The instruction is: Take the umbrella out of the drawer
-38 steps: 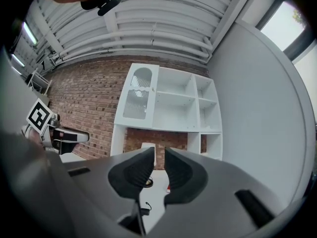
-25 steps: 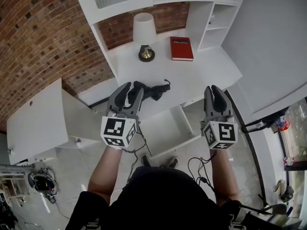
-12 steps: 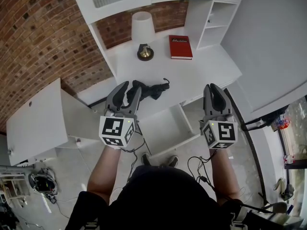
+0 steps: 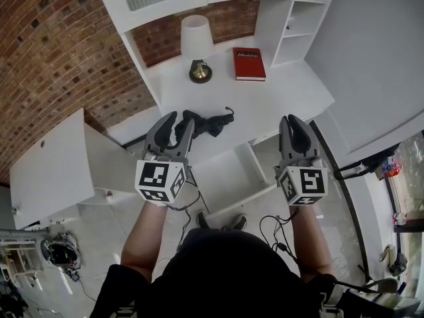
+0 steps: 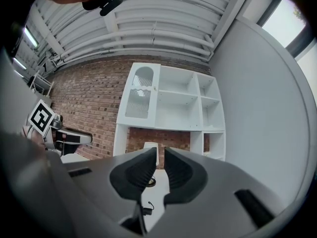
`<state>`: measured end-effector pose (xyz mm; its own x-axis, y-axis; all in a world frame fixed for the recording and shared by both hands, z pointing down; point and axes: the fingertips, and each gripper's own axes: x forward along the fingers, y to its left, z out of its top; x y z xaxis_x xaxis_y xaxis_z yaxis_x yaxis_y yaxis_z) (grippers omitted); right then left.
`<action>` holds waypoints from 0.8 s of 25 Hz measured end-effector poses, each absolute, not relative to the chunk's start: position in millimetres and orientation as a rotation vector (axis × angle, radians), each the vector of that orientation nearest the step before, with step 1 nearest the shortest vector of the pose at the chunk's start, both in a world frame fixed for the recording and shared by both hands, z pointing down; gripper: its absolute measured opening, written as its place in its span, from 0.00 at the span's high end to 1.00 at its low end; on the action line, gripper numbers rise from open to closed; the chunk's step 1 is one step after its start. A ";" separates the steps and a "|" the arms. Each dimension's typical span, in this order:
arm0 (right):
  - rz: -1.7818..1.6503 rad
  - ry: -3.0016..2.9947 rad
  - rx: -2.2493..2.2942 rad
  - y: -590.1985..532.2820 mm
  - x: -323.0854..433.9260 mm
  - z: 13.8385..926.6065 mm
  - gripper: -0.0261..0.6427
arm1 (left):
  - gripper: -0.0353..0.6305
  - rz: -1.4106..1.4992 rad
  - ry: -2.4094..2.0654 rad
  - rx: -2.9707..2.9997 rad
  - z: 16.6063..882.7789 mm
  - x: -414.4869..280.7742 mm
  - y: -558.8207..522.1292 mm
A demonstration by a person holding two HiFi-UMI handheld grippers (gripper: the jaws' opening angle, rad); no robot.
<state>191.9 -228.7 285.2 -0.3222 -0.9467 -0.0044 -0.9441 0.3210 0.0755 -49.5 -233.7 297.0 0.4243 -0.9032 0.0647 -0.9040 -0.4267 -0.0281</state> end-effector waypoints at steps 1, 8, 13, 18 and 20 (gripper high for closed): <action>-0.090 -2.522 1.805 -228.5 191.9 285.8 0.91 | 0.71 0.111 -1.676 2.642 297.1 -49.6 -233.6; -0.062 -2.513 1.836 -225.8 201.6 287.5 0.93 | 0.71 0.125 -1.673 2.638 302.4 -45.3 -228.3; -0.050 -2.520 1.836 -226.5 203.3 289.1 0.93 | 0.71 0.133 -1.676 2.629 305.7 -44.7 -227.9; -0.054 -2.524 1.839 -227.2 203.9 287.2 0.93 | 0.71 0.135 -1.676 2.623 306.1 -43.7 -226.4; -0.055 -2.526 1.837 -226.8 204.9 287.8 0.93 | 0.71 0.136 -1.679 2.619 306.9 -42.7 -225.5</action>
